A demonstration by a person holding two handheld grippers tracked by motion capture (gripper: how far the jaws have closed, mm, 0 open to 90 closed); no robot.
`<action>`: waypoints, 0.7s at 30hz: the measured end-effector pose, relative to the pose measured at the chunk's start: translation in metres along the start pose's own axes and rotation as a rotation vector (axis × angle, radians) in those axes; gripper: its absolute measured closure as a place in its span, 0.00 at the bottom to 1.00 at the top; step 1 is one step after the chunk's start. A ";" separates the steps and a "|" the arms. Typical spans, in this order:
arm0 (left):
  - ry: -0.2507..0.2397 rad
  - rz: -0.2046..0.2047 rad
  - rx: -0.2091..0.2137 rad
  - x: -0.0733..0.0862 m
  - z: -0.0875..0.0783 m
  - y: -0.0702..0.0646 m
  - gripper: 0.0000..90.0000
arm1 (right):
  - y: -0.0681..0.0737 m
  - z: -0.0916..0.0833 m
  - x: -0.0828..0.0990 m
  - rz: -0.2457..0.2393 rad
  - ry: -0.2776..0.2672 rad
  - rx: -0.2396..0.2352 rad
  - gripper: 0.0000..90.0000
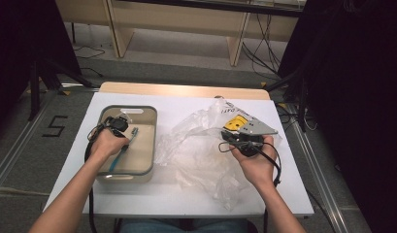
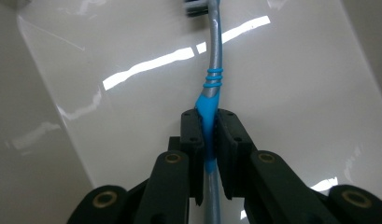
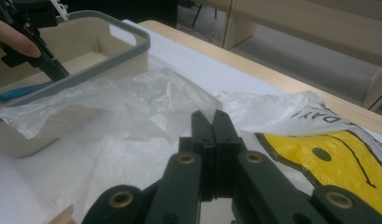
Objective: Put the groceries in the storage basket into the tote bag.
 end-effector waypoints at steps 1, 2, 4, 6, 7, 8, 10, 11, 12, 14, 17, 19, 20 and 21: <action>-0.006 0.002 0.000 0.000 -0.001 0.000 0.90 | 0.000 0.000 0.000 0.000 0.000 0.000 1.00; -0.010 0.003 -0.001 -0.001 -0.001 0.000 0.90 | 0.000 0.000 0.000 0.001 0.000 0.001 1.00; -0.020 0.001 0.000 -0.001 -0.003 0.000 0.90 | 0.000 0.000 0.000 0.001 -0.001 -0.001 1.00; -0.031 0.000 -0.001 -0.002 -0.004 0.000 0.90 | 0.000 0.000 0.000 0.001 -0.001 -0.001 1.00; -0.037 -0.001 0.000 -0.002 -0.005 0.000 0.90 | 0.000 0.000 0.000 0.001 -0.001 0.000 1.00; -0.045 0.000 0.000 -0.003 -0.005 0.000 0.90 | 0.000 0.000 0.000 0.001 -0.001 0.000 1.00; -0.056 0.001 0.002 -0.004 -0.007 0.000 0.90 | 0.000 0.000 0.000 0.001 0.000 0.001 1.00; -0.063 -0.001 0.003 -0.004 -0.007 0.000 0.90 | 0.000 0.000 0.000 0.000 0.000 0.001 1.00; -0.067 -0.001 0.001 -0.005 -0.008 0.001 0.90 | 0.000 0.000 0.000 0.000 0.000 0.000 1.00; -0.078 -0.001 -0.001 -0.005 -0.009 0.001 0.91 | 0.000 0.000 0.000 0.001 0.000 0.000 1.00; -0.094 0.000 -0.004 -0.006 -0.012 0.002 0.90 | 0.000 0.000 0.000 0.000 0.001 -0.001 1.00; -0.110 -0.003 -0.005 -0.006 -0.014 0.002 0.90 | 0.000 0.000 0.000 0.001 0.001 -0.001 1.00; -0.120 -0.004 -0.005 -0.007 -0.015 0.002 0.91 | 0.000 0.000 0.000 0.001 0.001 -0.001 1.00; -0.128 -0.006 -0.006 -0.007 -0.017 0.002 0.91 | 0.000 0.000 0.000 0.001 0.001 -0.001 1.00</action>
Point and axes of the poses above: each handheld gripper's, and its own axes: z roughly forward along the jaws, x roughly out of its underside, y roughly to its left, the point moved 8 cm from there along z, roughly forward along the jaws, and after that the axes turned 8 degrees about z, right-handed, at the moved point
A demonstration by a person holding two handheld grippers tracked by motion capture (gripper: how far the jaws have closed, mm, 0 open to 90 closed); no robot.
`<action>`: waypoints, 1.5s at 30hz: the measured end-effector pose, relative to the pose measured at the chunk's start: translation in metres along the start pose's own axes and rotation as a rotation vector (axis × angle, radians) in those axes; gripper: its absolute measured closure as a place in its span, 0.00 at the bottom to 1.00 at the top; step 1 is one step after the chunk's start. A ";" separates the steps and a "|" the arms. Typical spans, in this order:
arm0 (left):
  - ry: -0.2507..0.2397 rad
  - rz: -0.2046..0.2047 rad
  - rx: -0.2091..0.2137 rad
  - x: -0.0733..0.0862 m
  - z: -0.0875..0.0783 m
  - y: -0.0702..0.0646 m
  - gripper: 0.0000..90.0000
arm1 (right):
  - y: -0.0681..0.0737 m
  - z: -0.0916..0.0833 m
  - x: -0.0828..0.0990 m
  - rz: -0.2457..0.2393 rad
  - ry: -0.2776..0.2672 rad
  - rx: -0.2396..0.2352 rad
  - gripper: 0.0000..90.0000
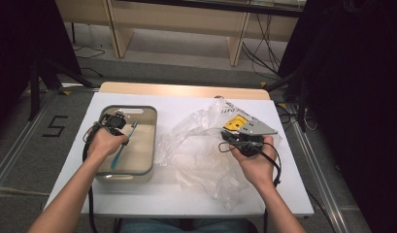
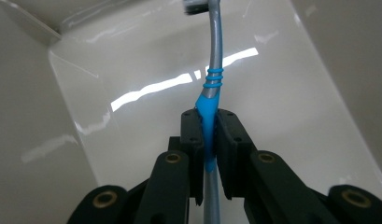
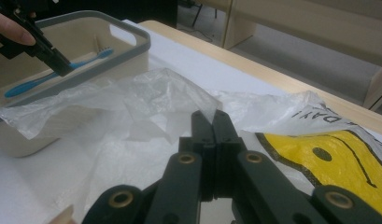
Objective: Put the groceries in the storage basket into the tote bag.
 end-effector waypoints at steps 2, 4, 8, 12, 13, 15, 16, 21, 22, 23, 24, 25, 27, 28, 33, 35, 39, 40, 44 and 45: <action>-0.017 -0.002 -0.002 -0.001 -0.002 0.000 0.90 | 0.000 0.000 0.000 0.000 0.000 0.000 1.00; -0.031 -0.002 -0.004 -0.002 -0.004 0.001 0.90 | 0.000 0.000 0.000 -0.001 0.002 0.000 1.00; -0.052 -0.001 -0.009 -0.004 -0.007 0.000 0.91 | 0.000 0.000 0.000 0.001 0.002 0.000 1.00; -0.072 0.002 -0.012 -0.005 -0.010 0.000 0.91 | 0.001 0.000 0.000 0.001 0.002 -0.001 1.00; -0.078 0.001 -0.011 -0.006 -0.011 -0.001 0.91 | 0.001 0.000 0.000 0.001 0.001 0.000 1.00; -0.095 0.002 -0.012 -0.007 -0.013 -0.001 0.91 | 0.000 0.000 0.000 0.001 0.000 0.000 1.00; -0.100 0.003 -0.015 -0.007 -0.014 0.000 0.91 | 0.000 0.000 0.000 -0.002 -0.002 0.002 1.00; -0.139 0.001 -0.018 -0.010 -0.019 -0.002 0.91 | 0.000 0.000 -0.001 0.001 -0.009 0.002 1.00; -0.148 0.004 -0.018 -0.011 -0.020 -0.002 0.91 | 0.000 0.000 -0.001 0.002 -0.009 0.002 1.00; -0.157 0.007 -0.017 -0.011 -0.021 -0.002 0.91 | 0.000 0.000 -0.001 0.001 -0.009 0.002 1.00; -0.164 0.008 -0.016 -0.012 -0.022 -0.003 0.91 | 0.000 0.000 -0.001 0.000 -0.008 0.001 1.00; -0.173 0.010 -0.017 -0.013 -0.023 -0.003 0.91 | 0.000 0.000 0.000 0.000 -0.007 0.001 1.00; -0.185 0.014 -0.019 -0.013 -0.025 -0.003 0.91 | 0.001 0.000 -0.001 0.001 -0.008 0.001 1.00; -0.189 0.014 -0.020 -0.014 -0.025 -0.004 0.91 | 0.001 0.000 0.000 0.000 -0.006 0.001 1.00; -0.222 0.017 -0.025 -0.016 -0.029 -0.005 0.91 | 0.001 0.000 0.000 0.000 -0.007 0.001 1.00; -0.241 0.019 -0.029 -0.018 -0.032 -0.005 0.91 | 0.000 0.000 -0.001 0.000 -0.009 0.002 1.00; -0.278 0.029 -0.032 -0.021 -0.040 -0.009 0.91 | 0.000 0.000 -0.001 0.002 -0.010 0.004 1.00; -0.287 0.030 -0.030 -0.022 -0.043 -0.010 0.91 | 0.001 0.000 -0.001 0.001 -0.009 0.003 1.00; -0.330 0.040 -0.025 -0.025 -0.053 -0.016 0.91 | 0.001 0.000 -0.001 0.001 -0.010 0.003 1.00; -0.338 0.044 -0.028 -0.026 -0.055 -0.017 0.91 | 0.001 0.000 -0.001 0.002 -0.011 0.004 1.00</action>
Point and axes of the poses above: each handheld gripper's, and its own axes: z roughly forward along the jaws, x roughly out of its underside, y roughly to its left, the point moved 8 cm from there along z, roughly forward along the jaws, and after that the axes turned 8 degrees about z, right-handed, at the moved point
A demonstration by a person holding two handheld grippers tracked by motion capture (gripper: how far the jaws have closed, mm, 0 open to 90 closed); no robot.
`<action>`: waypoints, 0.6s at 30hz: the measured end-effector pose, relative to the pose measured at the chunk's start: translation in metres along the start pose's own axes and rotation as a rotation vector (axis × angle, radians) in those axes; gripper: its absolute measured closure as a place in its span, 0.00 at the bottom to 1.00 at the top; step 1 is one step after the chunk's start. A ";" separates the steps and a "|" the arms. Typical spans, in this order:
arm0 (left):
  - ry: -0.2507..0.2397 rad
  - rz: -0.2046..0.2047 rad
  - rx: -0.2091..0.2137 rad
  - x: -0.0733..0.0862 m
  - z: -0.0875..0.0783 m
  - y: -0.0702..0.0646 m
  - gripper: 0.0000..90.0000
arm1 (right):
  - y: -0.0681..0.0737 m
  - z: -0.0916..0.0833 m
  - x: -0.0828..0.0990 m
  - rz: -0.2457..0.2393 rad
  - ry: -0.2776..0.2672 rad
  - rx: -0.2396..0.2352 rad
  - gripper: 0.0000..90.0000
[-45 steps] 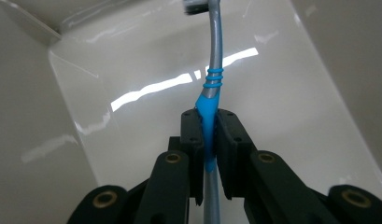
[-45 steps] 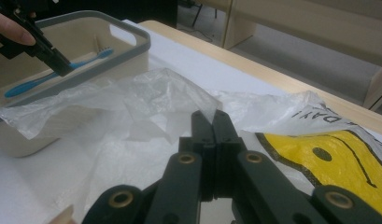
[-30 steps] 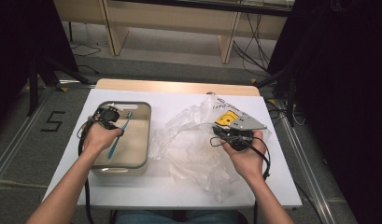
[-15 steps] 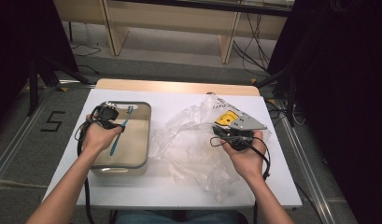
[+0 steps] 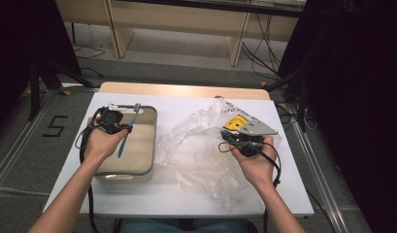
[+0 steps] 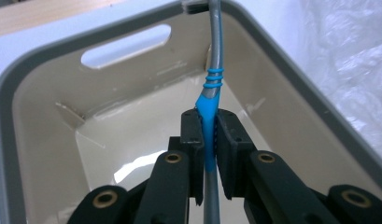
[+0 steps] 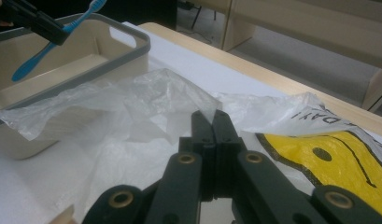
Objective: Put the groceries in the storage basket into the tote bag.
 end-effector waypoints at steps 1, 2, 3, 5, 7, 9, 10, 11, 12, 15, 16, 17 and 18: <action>-0.009 0.002 0.001 -0.001 -0.002 -0.001 0.91 | 0.000 0.000 0.000 0.000 0.000 0.000 1.00; -0.016 0.006 0.000 -0.003 -0.003 -0.002 0.91 | 0.000 0.000 0.000 0.000 0.000 0.000 1.00; -0.021 0.007 0.000 -0.004 -0.005 -0.003 0.91 | 0.000 0.000 0.000 0.000 0.000 0.000 1.00; -0.034 0.011 0.005 -0.006 -0.008 -0.005 0.91 | 0.000 0.000 0.000 -0.001 0.001 -0.001 1.00; -0.043 0.013 0.008 -0.008 -0.010 -0.008 0.91 | 0.000 0.000 0.000 -0.001 0.001 -0.001 1.00; -0.054 0.018 0.010 -0.010 -0.012 -0.010 0.91 | 0.000 0.000 0.000 -0.001 0.001 -0.001 1.00; -0.060 0.015 0.011 -0.011 -0.012 -0.012 0.91 | 0.000 0.000 0.000 -0.001 0.000 -0.001 1.00; -0.062 0.019 0.015 -0.011 -0.013 -0.012 0.91 | 0.000 0.000 0.000 0.000 -0.001 0.000 1.00; -0.067 0.019 0.016 -0.012 -0.014 -0.014 0.91 | 0.000 0.000 0.000 0.001 0.000 0.000 1.00; -0.084 0.023 0.026 -0.014 -0.018 -0.017 0.91 | 0.000 0.000 0.000 0.001 0.000 0.000 1.00; -0.086 0.026 0.029 -0.015 -0.019 -0.019 0.91 | 0.000 0.000 0.000 0.001 0.001 0.000 1.00; -0.093 0.029 0.030 -0.016 -0.020 -0.020 0.91 | 0.000 0.000 0.000 0.001 0.002 0.000 1.00; -0.097 0.031 0.032 -0.016 -0.021 -0.022 0.91 | 0.000 0.000 0.000 0.001 0.001 0.000 1.00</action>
Point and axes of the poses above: each handheld gripper's, and its own axes: z roughly forward along the jaws, x roughly out of its underside, y roughly to its left, the point moved 8 cm from there along z, roughly forward along the jaws, and after that the axes turned 8 degrees about z, right-handed, at the moved point
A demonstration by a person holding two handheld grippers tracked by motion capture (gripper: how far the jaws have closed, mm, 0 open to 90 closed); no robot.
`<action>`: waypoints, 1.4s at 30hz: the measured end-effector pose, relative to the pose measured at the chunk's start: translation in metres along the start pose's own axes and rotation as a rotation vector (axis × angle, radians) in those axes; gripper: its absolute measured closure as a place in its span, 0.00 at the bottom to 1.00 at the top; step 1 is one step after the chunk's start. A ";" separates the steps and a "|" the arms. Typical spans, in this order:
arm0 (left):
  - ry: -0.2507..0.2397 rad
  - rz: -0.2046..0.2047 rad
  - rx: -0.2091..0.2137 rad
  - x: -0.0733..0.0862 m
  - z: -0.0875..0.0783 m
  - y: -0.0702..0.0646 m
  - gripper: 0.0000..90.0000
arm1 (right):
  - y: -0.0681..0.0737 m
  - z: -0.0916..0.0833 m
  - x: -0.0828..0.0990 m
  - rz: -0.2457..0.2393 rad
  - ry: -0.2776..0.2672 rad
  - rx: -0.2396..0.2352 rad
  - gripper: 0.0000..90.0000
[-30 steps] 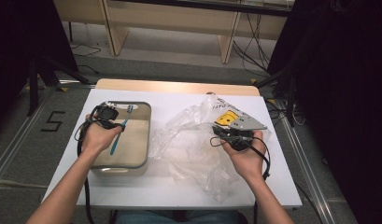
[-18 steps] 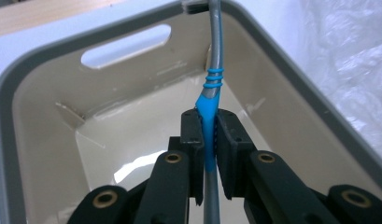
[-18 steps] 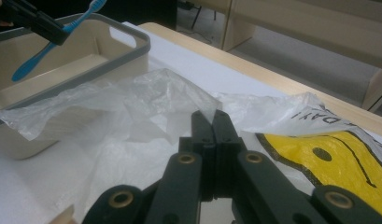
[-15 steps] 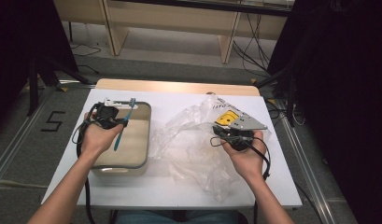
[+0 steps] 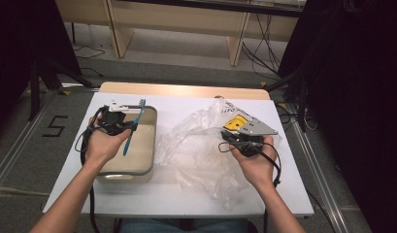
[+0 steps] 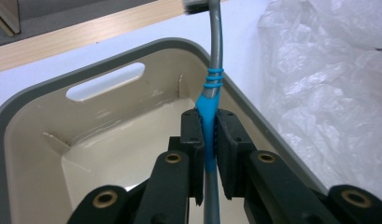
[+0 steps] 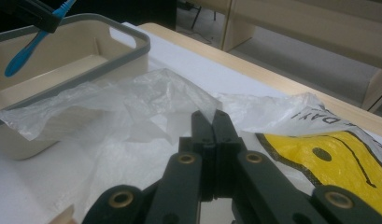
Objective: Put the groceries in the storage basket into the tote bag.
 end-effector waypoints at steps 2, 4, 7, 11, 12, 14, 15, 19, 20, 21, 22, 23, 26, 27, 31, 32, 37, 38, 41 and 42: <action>-0.010 0.006 0.007 -0.002 -0.002 -0.003 0.91 | 0.000 0.000 0.000 0.000 0.000 0.000 1.00; -0.019 0.008 0.019 -0.003 -0.004 -0.007 0.91 | 0.000 0.000 0.000 0.000 0.000 0.000 1.00; -0.036 0.012 0.035 -0.007 -0.008 -0.014 0.91 | 0.000 0.000 0.000 0.003 0.000 0.000 1.00; -0.056 0.024 0.054 -0.012 -0.015 -0.023 0.91 | 0.000 0.000 0.000 0.003 0.000 0.000 1.00; -0.055 0.026 0.055 -0.012 -0.016 -0.024 0.91 | 0.000 0.000 0.000 0.003 0.000 0.000 1.00; -0.059 0.025 0.059 -0.014 -0.018 -0.027 0.91 | 0.000 0.000 0.000 0.003 0.000 -0.001 1.00; -0.063 0.029 0.061 -0.015 -0.018 -0.028 0.91 | 0.000 0.000 0.000 0.003 0.000 -0.001 1.00; -0.070 0.037 0.075 -0.016 -0.020 -0.034 0.91 | 0.000 0.000 0.000 0.003 -0.001 0.000 1.00; -0.073 0.036 0.078 -0.016 -0.020 -0.035 0.91 | 0.000 0.000 0.000 0.003 0.000 0.000 1.00; -0.075 0.038 0.081 -0.017 -0.020 -0.037 0.91 | 0.000 0.000 0.000 0.003 -0.002 0.000 1.00; -0.076 0.040 0.085 -0.017 -0.021 -0.038 0.91 | 0.000 0.000 0.000 0.003 0.000 -0.001 1.00; -0.076 0.039 0.086 -0.017 -0.021 -0.039 0.91 | 0.000 0.000 0.000 0.003 -0.002 -0.001 1.00; -0.078 0.046 0.088 -0.018 -0.022 -0.042 0.91 | 0.000 0.000 0.000 0.003 -0.001 -0.001 1.00; -0.081 0.048 0.091 -0.018 -0.023 -0.043 0.91 | 0.000 0.000 0.000 0.003 -0.001 -0.001 1.00; -0.089 0.055 0.106 -0.019 -0.025 -0.049 0.91 | 0.001 0.000 0.000 0.004 -0.002 -0.001 1.00; -0.090 0.060 0.109 -0.019 -0.026 -0.051 0.91 | 0.001 0.000 0.000 0.003 -0.001 -0.001 1.00; -0.106 0.076 0.125 -0.023 -0.030 -0.061 0.91 | 0.001 0.000 0.000 0.003 0.000 -0.002 1.00; -0.112 0.081 0.126 -0.025 -0.031 -0.062 0.91 | 0.001 0.000 0.000 0.003 -0.001 -0.001 1.00; -0.114 0.090 0.131 -0.026 -0.032 -0.066 0.91 | 0.001 0.000 0.000 0.002 -0.001 -0.002 1.00; -0.115 0.093 0.136 -0.026 -0.032 -0.067 0.91 | 0.001 0.000 0.000 0.002 -0.001 -0.002 1.00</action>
Point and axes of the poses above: each handheld gripper's, and its own axes: z roughly forward along the jaws, x roughly out of its underside, y roughly to its left, the point moved 8 cm from there along z, roughly forward along the jaws, and after that the axes turned 8 degrees about z, right-handed, at the moved point
